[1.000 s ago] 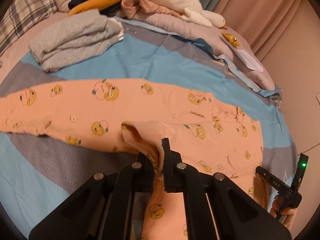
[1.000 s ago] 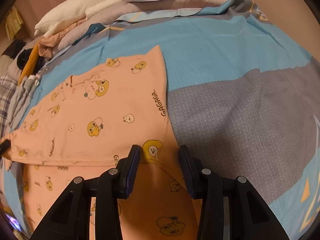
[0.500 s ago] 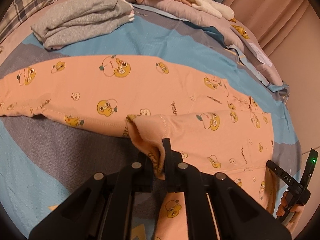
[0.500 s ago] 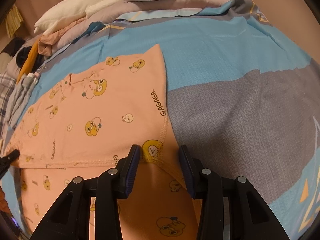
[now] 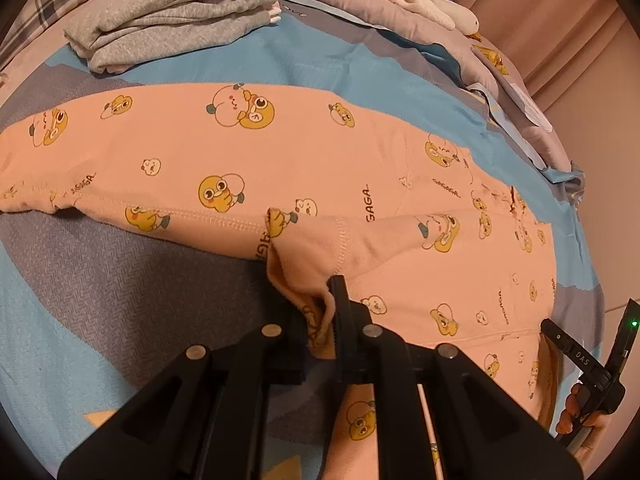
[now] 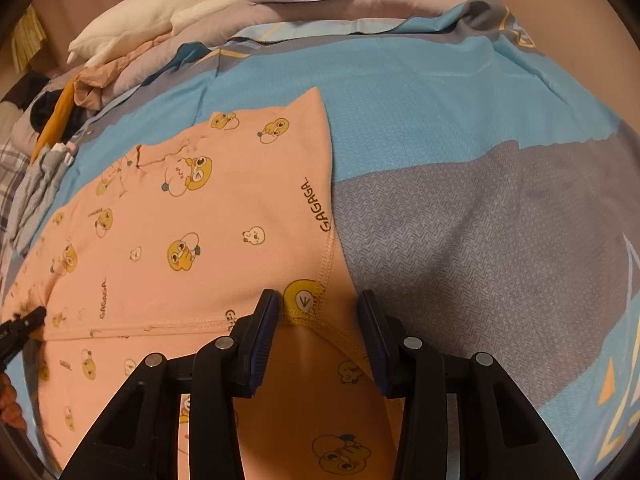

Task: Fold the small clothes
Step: 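Carry the gripped sleeve with the left tool across the top's body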

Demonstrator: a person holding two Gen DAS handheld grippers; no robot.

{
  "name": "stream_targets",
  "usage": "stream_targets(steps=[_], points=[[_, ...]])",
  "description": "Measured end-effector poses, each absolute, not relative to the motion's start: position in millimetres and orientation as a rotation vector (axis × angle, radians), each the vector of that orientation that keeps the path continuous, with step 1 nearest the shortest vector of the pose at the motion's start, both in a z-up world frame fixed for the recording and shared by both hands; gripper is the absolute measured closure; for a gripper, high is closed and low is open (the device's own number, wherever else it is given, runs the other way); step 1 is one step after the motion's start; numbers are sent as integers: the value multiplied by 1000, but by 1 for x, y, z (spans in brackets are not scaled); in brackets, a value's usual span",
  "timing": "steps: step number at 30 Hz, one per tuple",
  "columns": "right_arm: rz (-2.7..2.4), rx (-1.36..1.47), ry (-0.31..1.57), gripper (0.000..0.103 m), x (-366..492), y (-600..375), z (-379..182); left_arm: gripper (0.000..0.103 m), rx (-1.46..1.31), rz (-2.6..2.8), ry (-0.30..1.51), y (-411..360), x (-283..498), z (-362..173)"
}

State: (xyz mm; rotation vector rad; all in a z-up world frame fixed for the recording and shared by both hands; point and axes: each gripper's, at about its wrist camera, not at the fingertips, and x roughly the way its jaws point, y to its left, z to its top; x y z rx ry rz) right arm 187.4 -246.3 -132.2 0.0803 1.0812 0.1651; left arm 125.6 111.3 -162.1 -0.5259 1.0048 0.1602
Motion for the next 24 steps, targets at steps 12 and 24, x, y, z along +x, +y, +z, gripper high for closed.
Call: stream_targets(steps=[12,24], points=[[159,67,1075,61,186,-246,-132,90,-576,79,926,118,130,-139],[157,63,1075,61,187,-246,-133,89,-602,83,916,124,137,-137]])
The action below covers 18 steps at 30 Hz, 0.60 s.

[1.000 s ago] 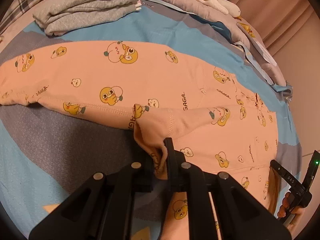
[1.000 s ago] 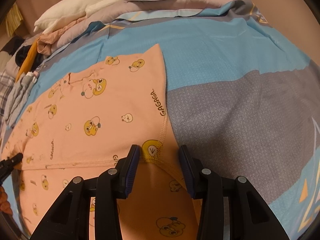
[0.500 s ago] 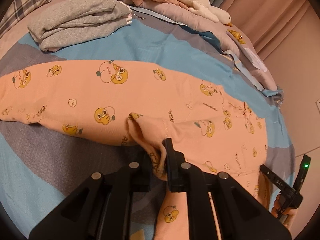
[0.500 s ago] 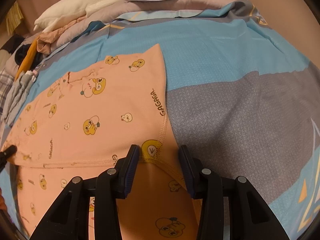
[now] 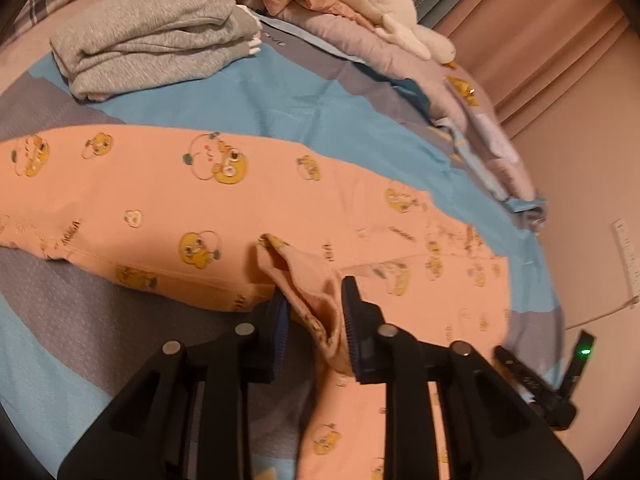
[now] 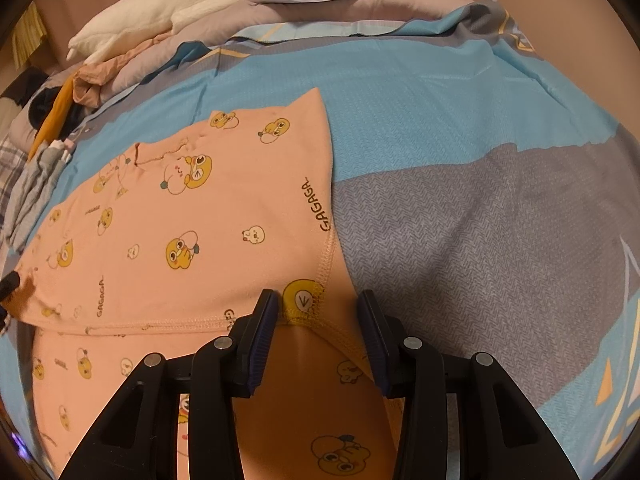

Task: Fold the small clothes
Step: 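Carry the gripped sleeve with the left tool across the top's body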

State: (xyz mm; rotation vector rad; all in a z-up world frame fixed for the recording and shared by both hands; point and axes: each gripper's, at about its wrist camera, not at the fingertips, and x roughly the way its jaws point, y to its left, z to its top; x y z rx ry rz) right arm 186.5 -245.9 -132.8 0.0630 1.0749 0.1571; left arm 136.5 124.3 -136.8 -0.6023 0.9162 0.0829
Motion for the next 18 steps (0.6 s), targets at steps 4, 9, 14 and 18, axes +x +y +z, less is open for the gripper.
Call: stream_targets(steps=[4,9,14,18], points=[[155,61,1074,61,187,-246,-133,93,-516,158,965,123,138,-149],[155,58,1073,61,187,-246,-133,89,-500,190,995,127,138,-162],[145,48,1074,61,188,-245,-133,88,-527,202,999,130,135,-162],[137,50,1080,61,187,-246,-132,84,-557,215,995,133,122,-160]])
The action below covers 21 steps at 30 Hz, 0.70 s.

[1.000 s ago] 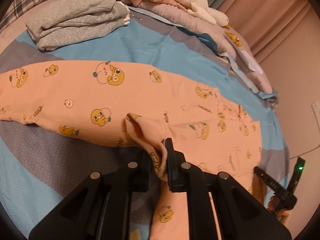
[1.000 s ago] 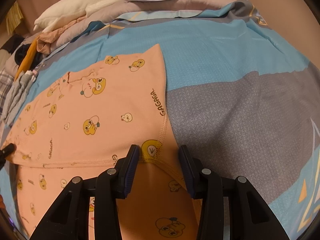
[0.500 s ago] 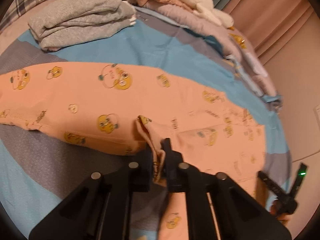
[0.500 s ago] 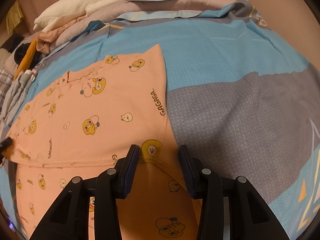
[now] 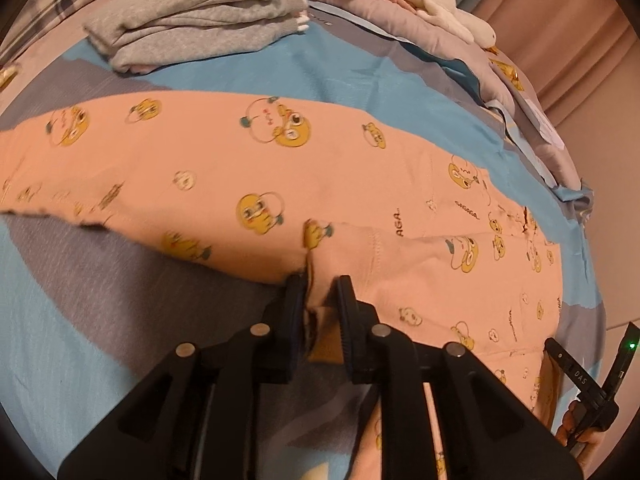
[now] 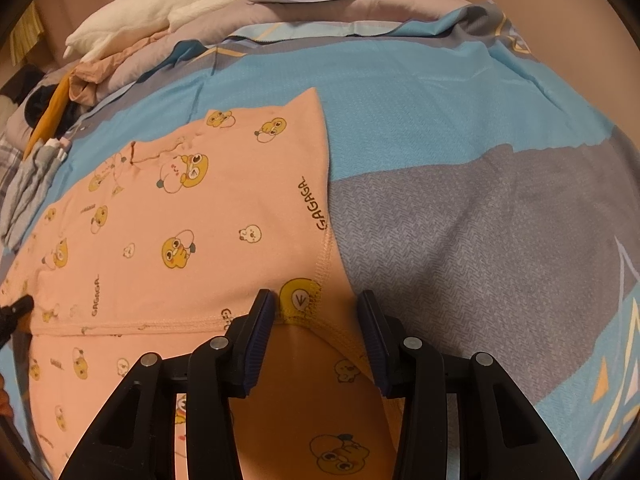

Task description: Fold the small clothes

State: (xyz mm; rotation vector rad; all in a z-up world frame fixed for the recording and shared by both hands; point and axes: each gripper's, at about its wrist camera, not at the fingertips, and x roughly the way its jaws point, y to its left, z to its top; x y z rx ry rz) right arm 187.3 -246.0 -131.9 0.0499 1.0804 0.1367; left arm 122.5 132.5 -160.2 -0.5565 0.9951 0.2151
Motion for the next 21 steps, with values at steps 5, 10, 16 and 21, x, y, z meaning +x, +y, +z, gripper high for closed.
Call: stream_targets(steps=[5,10,16,21], points=[[129,50,1088,61,183,-248,-127,75,-577,248,955,141,103,-144],[135,72,1065,61,173,-252,-114,38,-614,263,879,151,80,-120],[152,58,968,44,156,-251,-82,10,-625,285,795,157,56,-94],[143,7,885,21,143,-247,-60,4,-632,337,753,163,46,-88]])
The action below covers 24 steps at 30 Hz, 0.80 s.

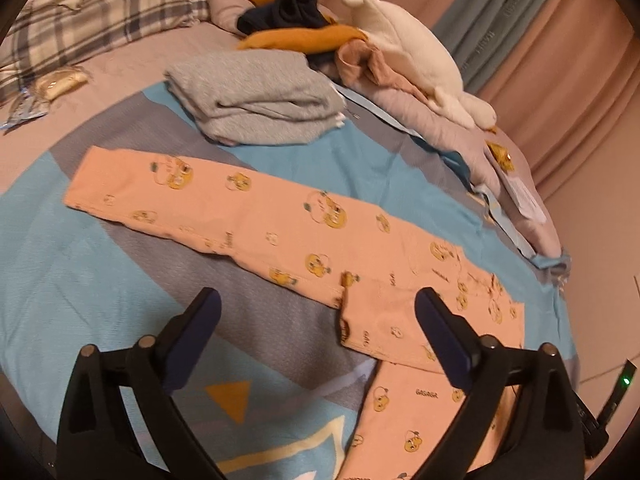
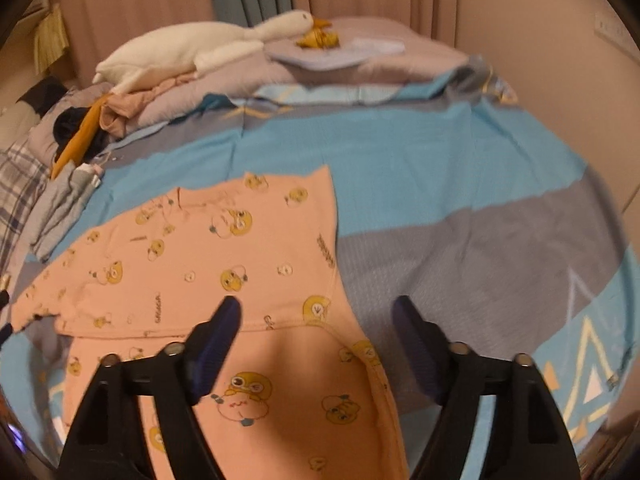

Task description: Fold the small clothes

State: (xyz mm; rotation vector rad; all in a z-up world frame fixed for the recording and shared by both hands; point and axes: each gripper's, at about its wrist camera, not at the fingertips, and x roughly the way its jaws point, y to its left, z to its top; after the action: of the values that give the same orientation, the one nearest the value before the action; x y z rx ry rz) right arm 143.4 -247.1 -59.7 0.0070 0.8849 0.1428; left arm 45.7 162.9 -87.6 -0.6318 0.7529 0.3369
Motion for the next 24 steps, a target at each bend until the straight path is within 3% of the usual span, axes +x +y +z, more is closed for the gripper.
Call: stream_targets(steps=[24], points=[[185,6,908,21,123,-229,-60,8,-786,594,701,244,9,-124]])
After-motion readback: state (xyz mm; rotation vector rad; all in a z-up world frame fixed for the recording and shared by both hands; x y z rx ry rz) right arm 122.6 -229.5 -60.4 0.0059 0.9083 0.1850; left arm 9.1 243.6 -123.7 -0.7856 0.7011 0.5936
